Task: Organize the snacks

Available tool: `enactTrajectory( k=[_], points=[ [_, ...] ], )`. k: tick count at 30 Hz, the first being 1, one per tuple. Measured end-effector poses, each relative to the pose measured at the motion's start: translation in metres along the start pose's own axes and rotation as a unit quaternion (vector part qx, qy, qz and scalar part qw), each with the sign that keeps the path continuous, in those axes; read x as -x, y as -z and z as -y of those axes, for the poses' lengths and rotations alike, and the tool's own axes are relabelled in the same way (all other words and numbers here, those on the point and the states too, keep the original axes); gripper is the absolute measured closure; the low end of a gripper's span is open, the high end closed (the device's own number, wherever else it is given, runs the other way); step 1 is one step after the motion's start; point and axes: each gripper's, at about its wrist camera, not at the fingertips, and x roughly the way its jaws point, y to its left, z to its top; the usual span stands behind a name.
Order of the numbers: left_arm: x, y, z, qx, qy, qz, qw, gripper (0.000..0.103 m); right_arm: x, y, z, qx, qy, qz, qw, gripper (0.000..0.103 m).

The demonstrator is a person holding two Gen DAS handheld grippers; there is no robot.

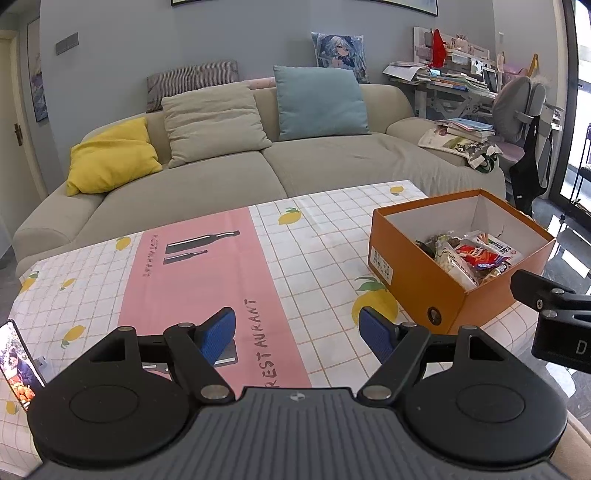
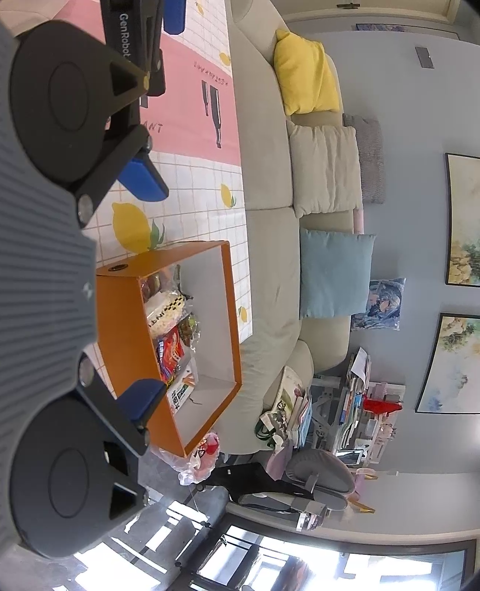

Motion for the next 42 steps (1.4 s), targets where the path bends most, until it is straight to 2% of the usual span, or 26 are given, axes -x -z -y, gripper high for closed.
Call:
enactTrajectory(
  k=[17, 42],
  points=[
    [0.009, -0.001, -0.004, 0.004, 0.007, 0.017, 0.9998, 0.014, 0.003, 0.000, 0.000, 0.006, 0.001, -0.007, 1.000, 0.003],
    [0.011, -0.001, -0.001, -0.003, 0.004, 0.015, 0.9999, 0.013, 0.005, 0.002, -0.005, 0.012, -0.002, -0.009, 1.000, 0.003]
  ],
)
